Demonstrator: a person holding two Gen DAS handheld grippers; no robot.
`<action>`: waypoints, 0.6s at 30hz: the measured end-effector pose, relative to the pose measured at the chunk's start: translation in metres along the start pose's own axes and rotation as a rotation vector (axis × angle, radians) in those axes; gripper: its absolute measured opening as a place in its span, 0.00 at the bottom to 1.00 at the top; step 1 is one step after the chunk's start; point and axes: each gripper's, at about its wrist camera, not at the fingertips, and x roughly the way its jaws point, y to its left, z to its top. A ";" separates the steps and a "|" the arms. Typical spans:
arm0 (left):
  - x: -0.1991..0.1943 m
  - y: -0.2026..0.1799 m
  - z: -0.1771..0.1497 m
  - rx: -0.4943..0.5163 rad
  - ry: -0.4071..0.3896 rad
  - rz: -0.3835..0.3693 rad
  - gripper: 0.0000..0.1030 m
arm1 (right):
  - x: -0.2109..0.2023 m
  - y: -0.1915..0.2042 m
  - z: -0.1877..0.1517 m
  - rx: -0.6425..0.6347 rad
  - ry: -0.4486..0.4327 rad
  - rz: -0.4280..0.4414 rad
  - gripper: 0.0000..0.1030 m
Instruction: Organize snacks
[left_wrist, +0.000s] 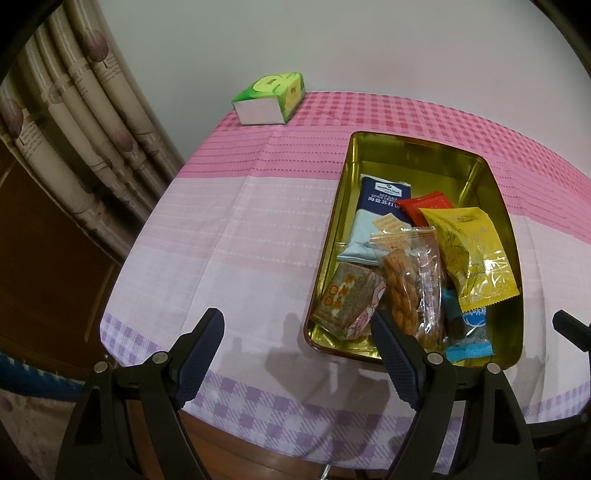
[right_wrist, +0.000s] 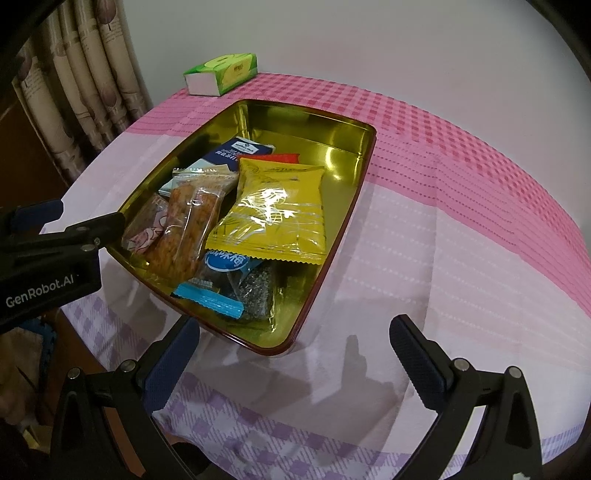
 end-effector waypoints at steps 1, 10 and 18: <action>0.000 0.000 0.000 0.000 0.001 -0.001 0.80 | 0.000 0.000 0.000 -0.001 0.001 -0.001 0.99; 0.000 -0.001 -0.001 0.002 0.002 0.000 0.80 | 0.003 0.001 0.000 -0.007 0.009 0.005 0.99; 0.000 0.001 0.000 0.003 0.001 0.005 0.80 | 0.004 0.002 0.000 -0.014 0.014 0.006 0.99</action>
